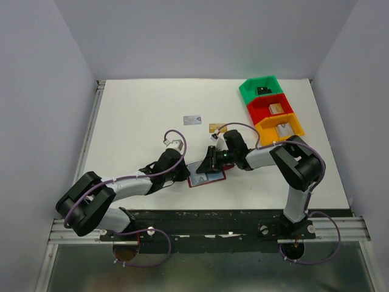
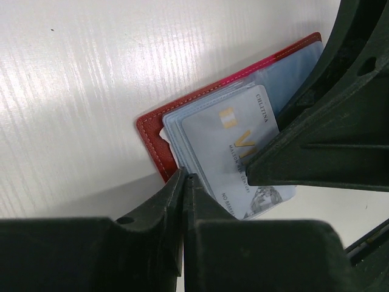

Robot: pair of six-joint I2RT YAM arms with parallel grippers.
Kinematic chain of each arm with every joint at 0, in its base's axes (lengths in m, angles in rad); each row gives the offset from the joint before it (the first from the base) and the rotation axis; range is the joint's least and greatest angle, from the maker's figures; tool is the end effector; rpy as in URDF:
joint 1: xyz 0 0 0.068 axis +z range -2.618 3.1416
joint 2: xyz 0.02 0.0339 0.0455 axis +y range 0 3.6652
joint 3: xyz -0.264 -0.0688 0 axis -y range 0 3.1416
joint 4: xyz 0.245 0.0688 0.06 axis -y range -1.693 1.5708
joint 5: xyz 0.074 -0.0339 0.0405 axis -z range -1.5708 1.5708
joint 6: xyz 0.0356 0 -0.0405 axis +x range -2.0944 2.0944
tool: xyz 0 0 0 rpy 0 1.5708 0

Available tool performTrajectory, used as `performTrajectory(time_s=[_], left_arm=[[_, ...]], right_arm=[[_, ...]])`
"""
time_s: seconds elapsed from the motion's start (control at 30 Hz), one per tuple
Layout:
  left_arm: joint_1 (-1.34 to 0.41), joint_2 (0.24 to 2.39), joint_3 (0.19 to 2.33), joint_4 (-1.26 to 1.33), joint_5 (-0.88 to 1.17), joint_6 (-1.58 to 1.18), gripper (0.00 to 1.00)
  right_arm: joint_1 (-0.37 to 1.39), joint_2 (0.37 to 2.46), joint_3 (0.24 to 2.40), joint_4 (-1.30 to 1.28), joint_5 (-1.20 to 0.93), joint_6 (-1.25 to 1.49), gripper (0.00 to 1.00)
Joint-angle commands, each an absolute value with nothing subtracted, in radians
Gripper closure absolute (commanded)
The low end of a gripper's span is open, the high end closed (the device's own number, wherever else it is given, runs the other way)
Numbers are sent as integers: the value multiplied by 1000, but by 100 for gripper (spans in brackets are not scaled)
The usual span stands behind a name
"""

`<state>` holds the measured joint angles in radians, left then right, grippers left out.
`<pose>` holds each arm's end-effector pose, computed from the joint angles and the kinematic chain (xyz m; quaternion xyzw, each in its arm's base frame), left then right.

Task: Take the credit cards out of the card holder
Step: Remove the credit card from the card holder.

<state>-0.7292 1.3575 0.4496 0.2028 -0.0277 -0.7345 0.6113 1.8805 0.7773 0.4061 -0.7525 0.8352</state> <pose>0.1838 -0.1629 0.1443 -0.0082 0.9077 -0.2709 0.3204 0.2654 0.2157 0.1091 -0.0603 0.8548 0.5100 0.0746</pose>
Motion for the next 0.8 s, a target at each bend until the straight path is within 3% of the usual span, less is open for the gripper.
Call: performTrajectory(time_s=[0.0, 0.17, 0.77], left_arm=[[-736, 1333, 440, 175, -57, -735, 84], [-736, 1361, 465, 146, -57, -732, 100], [-736, 1437, 514, 61, -77, -746, 100]], right_arm=[[620, 1850, 758, 367, -726, 811, 69], [618, 1836, 753, 357, -724, 808, 68], [617, 1775, 739, 310, -703, 778, 66]])
